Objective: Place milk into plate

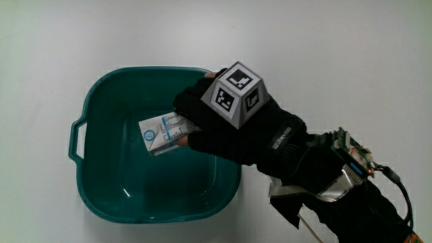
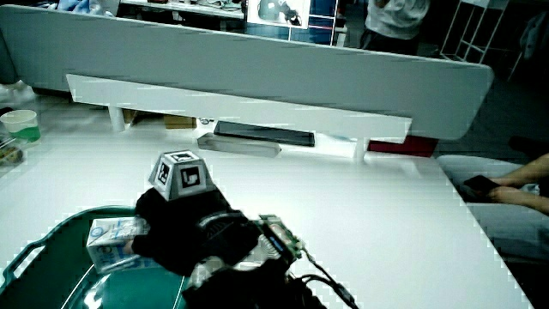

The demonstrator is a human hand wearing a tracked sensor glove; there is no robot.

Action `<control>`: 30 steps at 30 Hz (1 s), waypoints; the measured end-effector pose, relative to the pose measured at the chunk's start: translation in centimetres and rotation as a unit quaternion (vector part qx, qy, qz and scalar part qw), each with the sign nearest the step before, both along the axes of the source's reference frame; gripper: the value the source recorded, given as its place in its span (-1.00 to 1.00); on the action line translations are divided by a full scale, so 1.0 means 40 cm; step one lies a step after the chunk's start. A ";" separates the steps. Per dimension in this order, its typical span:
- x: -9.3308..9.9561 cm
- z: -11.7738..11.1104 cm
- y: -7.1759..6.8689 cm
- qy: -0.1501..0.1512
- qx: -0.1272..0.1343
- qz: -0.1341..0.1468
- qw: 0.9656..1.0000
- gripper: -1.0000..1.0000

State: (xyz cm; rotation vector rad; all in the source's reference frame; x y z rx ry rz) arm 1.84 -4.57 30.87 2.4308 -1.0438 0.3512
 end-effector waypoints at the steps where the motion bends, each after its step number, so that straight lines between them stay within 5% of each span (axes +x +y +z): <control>1: -0.005 0.013 0.002 -0.001 -0.013 -0.008 1.000 0.00; 12: -0.064 0.069 0.033 0.017 -0.034 -0.040 0.998 0.00; 30: -0.095 0.184 0.054 0.053 -0.078 -0.049 0.994 0.00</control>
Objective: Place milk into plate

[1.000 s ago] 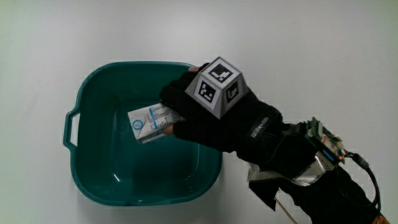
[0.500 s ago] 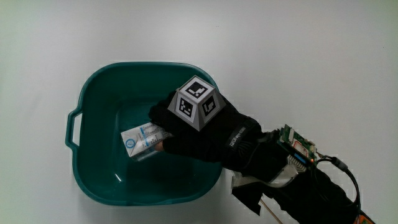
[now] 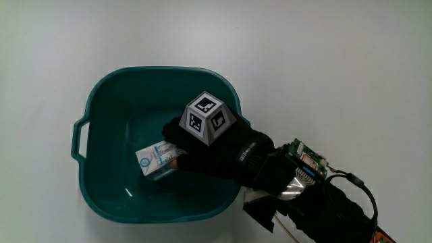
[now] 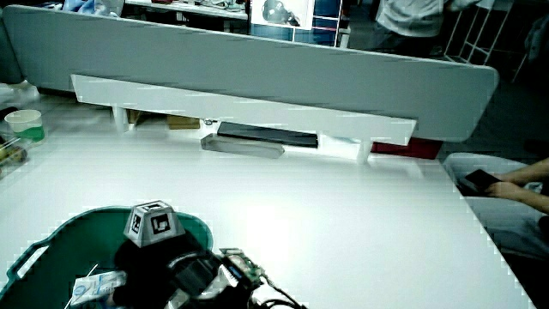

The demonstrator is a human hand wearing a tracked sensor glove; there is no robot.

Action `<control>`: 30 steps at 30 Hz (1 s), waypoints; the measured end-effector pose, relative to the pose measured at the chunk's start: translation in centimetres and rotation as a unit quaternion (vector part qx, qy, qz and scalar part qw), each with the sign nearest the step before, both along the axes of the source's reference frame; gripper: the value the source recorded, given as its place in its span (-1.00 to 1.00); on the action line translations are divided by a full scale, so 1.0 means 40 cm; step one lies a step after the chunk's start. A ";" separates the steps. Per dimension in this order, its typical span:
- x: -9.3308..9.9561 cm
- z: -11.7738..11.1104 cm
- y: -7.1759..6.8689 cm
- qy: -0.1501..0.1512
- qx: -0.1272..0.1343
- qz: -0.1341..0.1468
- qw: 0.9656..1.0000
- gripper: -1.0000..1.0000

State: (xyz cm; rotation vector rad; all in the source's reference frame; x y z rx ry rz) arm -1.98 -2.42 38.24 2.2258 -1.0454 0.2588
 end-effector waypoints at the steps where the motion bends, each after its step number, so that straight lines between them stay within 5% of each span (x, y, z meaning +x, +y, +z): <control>1: 0.001 0.000 -0.002 -0.004 -0.001 0.004 1.000 0.00; 13: 0.008 0.013 -0.007 0.002 -0.020 0.011 1.000 0.00; 22: 0.013 0.023 -0.002 0.025 -0.021 0.011 0.999 -0.45; 24: 0.023 0.016 -0.004 0.004 -0.042 0.023 0.999 -0.55; 30: 0.040 -0.040 0.018 -0.006 -0.037 0.011 0.999 -0.85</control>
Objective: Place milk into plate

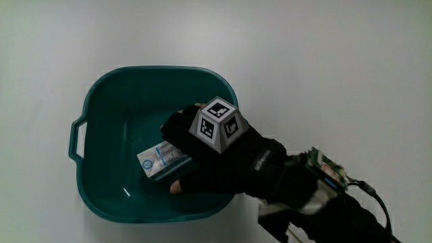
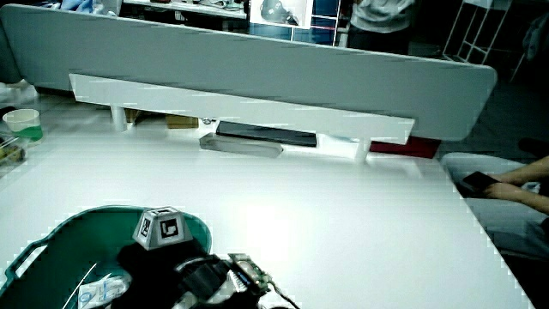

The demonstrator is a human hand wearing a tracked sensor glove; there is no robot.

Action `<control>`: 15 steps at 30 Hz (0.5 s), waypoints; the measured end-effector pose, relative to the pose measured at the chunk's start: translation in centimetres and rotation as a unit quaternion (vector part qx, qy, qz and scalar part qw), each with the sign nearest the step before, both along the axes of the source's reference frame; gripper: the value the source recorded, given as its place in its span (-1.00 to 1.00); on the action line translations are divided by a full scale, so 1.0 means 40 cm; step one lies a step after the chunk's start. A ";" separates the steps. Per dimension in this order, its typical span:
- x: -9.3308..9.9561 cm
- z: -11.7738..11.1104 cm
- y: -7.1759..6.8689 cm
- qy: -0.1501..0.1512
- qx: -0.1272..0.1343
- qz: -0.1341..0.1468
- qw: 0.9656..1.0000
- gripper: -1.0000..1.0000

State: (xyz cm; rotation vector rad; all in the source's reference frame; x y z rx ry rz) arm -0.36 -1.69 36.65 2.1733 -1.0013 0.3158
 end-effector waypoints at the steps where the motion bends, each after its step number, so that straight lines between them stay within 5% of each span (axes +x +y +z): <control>1: 0.005 -0.009 0.006 0.001 0.014 0.002 1.000 -0.90; 2: 0.011 -0.009 0.014 0.004 0.028 0.004 1.000 -0.95; 5: 0.028 -0.050 0.039 -0.001 0.014 -0.022 1.000 -1.00; 6: 0.034 -0.062 0.048 -0.011 0.051 -0.029 0.998 -1.00; 7: 0.045 -0.039 0.054 0.021 0.009 -0.021 1.000 -1.00; 8: 0.052 -0.052 0.059 0.011 -0.003 -0.027 1.000 -1.00; 9: 0.062 -0.045 0.064 0.019 -0.003 -0.007 1.000 -1.00; 10: 0.067 -0.060 0.072 0.010 0.022 -0.025 0.999 -1.00; 13: 0.078 -0.111 0.095 0.001 0.004 -0.047 0.999 -1.00; 14: 0.086 -0.096 0.105 0.017 0.018 -0.036 0.999 -1.00; 15: 0.086 -0.125 0.113 0.000 0.028 -0.056 0.998 -1.00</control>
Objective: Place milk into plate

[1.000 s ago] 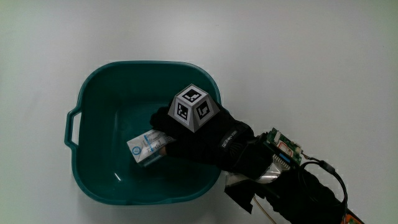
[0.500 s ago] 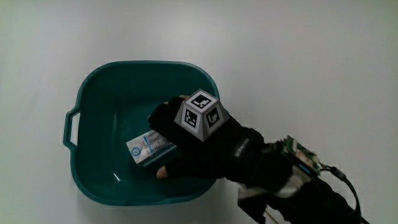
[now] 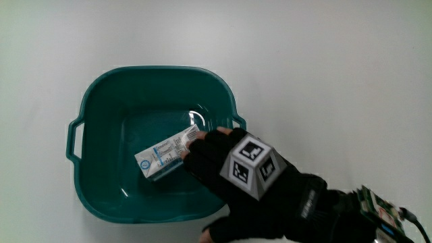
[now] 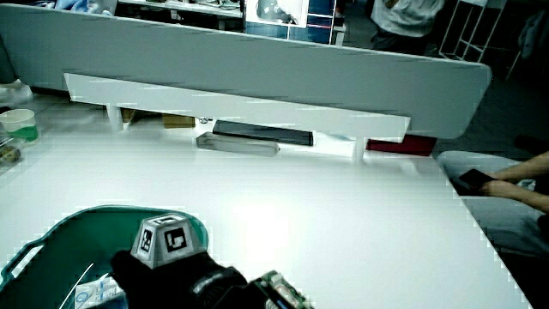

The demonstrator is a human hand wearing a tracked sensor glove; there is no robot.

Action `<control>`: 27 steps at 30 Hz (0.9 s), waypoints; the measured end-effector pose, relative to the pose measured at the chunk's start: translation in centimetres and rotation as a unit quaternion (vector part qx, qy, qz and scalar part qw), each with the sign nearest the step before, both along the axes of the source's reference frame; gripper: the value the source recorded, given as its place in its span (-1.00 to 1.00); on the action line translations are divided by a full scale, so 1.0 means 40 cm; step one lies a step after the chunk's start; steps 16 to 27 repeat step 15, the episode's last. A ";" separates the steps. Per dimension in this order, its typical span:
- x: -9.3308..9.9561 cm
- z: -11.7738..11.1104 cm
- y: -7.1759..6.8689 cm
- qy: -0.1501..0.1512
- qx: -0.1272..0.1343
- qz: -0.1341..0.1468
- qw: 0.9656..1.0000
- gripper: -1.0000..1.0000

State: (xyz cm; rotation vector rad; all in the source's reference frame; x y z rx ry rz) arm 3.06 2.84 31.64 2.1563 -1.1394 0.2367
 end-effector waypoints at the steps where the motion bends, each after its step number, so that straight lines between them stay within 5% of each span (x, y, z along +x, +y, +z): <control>1: 0.005 -0.004 0.006 0.061 -0.057 0.009 0.996 -1.00; 2: 0.009 -0.001 0.018 0.012 -0.012 -0.002 1.000 -1.00; 3: 0.015 -0.002 0.027 0.017 0.001 -0.002 1.000 -1.00; 6: 0.027 -0.009 0.051 0.025 -0.015 -0.011 1.000 -1.00; 7: 0.032 -0.008 0.058 0.029 0.001 -0.011 1.000 -1.00; 8: 0.038 -0.005 0.064 0.040 -0.013 -0.012 0.999 -1.00; 11: 0.056 -0.012 0.078 0.040 -0.002 -0.011 0.999 -1.00; 15: 0.070 -0.010 0.093 0.058 -0.036 -0.020 0.997 -1.00; 27: 0.070 -0.010 0.093 0.058 -0.036 -0.020 0.997 -1.00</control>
